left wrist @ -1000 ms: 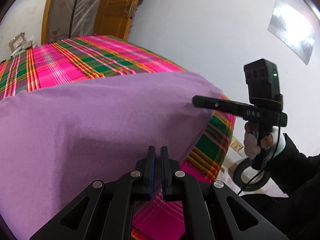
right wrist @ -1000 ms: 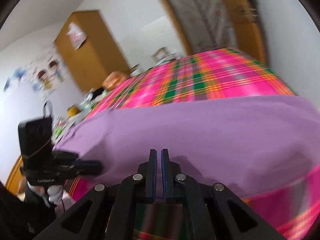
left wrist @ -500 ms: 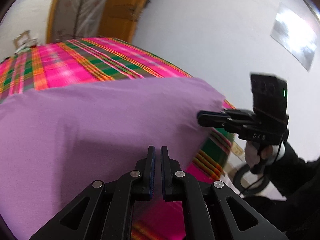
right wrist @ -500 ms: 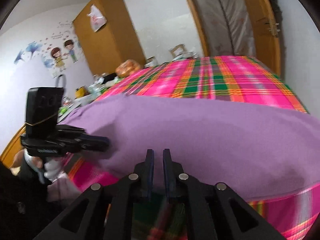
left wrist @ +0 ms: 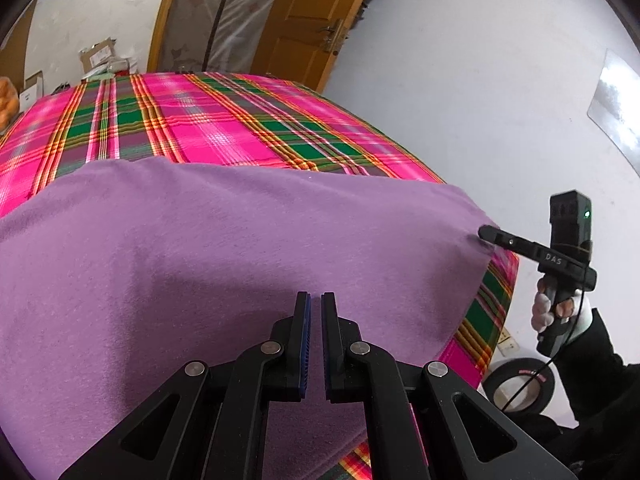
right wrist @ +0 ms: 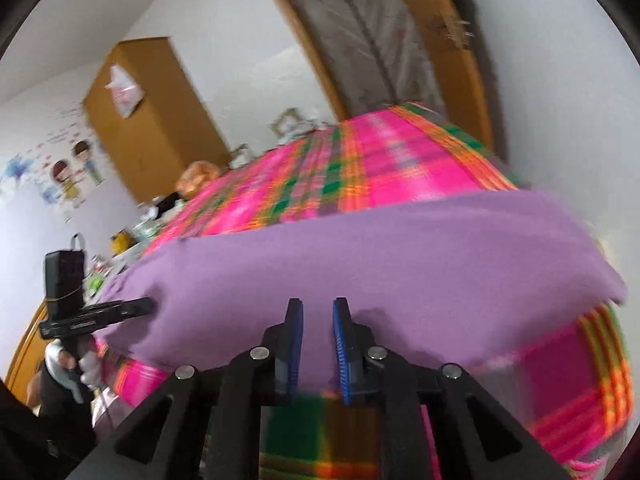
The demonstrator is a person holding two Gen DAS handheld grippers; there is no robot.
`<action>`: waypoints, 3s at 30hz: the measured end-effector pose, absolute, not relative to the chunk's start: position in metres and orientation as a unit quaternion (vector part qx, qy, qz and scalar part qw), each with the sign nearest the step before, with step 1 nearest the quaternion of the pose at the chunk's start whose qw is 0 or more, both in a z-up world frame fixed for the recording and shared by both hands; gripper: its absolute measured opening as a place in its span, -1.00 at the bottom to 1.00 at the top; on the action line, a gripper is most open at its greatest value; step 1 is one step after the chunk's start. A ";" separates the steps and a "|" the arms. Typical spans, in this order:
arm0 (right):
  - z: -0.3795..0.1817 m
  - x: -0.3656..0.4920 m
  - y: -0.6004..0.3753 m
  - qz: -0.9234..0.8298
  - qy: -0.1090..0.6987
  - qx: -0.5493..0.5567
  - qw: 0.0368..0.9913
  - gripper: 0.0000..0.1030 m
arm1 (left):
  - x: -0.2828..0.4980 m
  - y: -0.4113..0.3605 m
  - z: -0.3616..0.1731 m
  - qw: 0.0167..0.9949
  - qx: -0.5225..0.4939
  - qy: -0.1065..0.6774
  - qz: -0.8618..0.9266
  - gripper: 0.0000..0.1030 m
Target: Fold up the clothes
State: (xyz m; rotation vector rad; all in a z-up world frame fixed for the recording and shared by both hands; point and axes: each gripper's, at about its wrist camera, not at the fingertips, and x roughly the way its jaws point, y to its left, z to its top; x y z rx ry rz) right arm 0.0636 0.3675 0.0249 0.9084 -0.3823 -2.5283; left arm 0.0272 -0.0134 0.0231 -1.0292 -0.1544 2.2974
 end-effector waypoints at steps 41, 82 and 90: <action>0.016 0.082 0.188 -0.872 0.053 0.332 0.357 -0.43 | 0.093 -0.103 0.009 0.231 -0.336 -0.098 0.908 -0.88; 0.001 -0.112 0.154 -0.791 -0.231 0.451 0.343 -0.69 | -0.015 -0.325 0.011 -0.059 -0.329 -0.346 0.877 -0.83; -0.005 -0.116 0.158 -0.785 -0.251 0.449 0.346 -0.69 | 0.050 -0.304 0.026 -0.002 -0.259 -0.347 0.901 -0.77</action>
